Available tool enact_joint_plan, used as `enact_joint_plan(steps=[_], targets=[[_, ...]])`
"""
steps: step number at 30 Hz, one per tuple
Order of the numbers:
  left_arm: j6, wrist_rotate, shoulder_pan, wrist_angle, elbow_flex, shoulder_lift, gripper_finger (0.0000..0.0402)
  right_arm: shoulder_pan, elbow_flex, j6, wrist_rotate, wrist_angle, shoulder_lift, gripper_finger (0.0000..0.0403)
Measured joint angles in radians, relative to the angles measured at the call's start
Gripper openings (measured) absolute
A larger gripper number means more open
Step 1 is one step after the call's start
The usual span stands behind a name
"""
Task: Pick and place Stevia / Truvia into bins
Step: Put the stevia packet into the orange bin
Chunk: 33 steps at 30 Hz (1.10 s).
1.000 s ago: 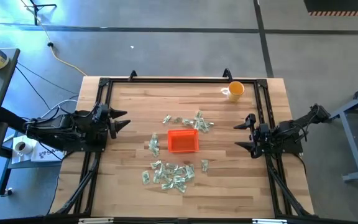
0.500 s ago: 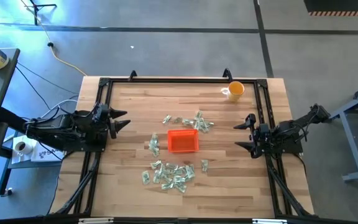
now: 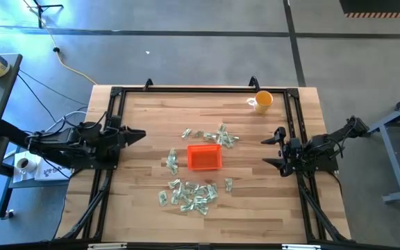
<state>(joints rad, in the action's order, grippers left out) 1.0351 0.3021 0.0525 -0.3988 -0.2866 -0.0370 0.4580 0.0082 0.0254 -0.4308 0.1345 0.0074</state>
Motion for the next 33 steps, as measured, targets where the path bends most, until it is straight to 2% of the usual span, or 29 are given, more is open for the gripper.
enact_joint_plan(steps=[4, 7, 11, 14, 18, 21, 24, 25, 29, 33], targets=[[0.128, 0.004, 0.0, 0.015, 0.0, -0.001, 0.0317, 0.0, 0.0, -0.075, -0.029, 0.02, 0.0, 0.0319], [0.224, 0.022, 0.0, 0.008, -0.001, -0.005, 0.0317, 0.0, 0.0, -0.081, -0.078, 0.088, 0.0, 0.0319], [0.327, 0.056, 0.0, 0.008, -0.001, -0.004, 0.0317, 0.0, 0.008, -0.089, -0.086, 0.102, 0.0, 0.0319], [0.36, 0.111, 0.0, 0.007, -0.001, -0.004, 0.0317, 0.0, 0.013, -0.082, -0.052, 0.242, 0.0, 0.0319], [0.376, 0.188, 0.0, 0.007, -0.001, -0.005, 0.0317, 0.0, 0.013, 0.058, -0.008, 0.489, 0.0, 0.0319], [0.376, 0.232, 0.0, 0.004, -0.001, -0.005, 0.0317, -0.024, 0.018, 0.043, -0.116, 0.654, 0.018, 0.0319], [0.377, 0.245, 0.0, -0.002, 0.0, -0.005, 0.0317, -0.075, 0.017, 0.254, -0.282, 0.557, 0.089, 0.0319], [0.377, 0.246, 0.0, -0.004, 0.0, -0.005, 0.0317, -0.098, 0.016, 0.35, -0.294, 0.505, 0.129, 0.0319], [0.376, 0.23, 0.0, -0.038, 0.0, -0.005, 0.0317, -0.204, 0.027, 0.629, -0.169, 0.454, 0.314, 0.0319], [0.359, 0.199, 0.0, -0.104, 0.0, -0.005, 0.0317, -0.343, 0.136, 0.752, -0.008, 0.375, 0.523, 0.0319]])
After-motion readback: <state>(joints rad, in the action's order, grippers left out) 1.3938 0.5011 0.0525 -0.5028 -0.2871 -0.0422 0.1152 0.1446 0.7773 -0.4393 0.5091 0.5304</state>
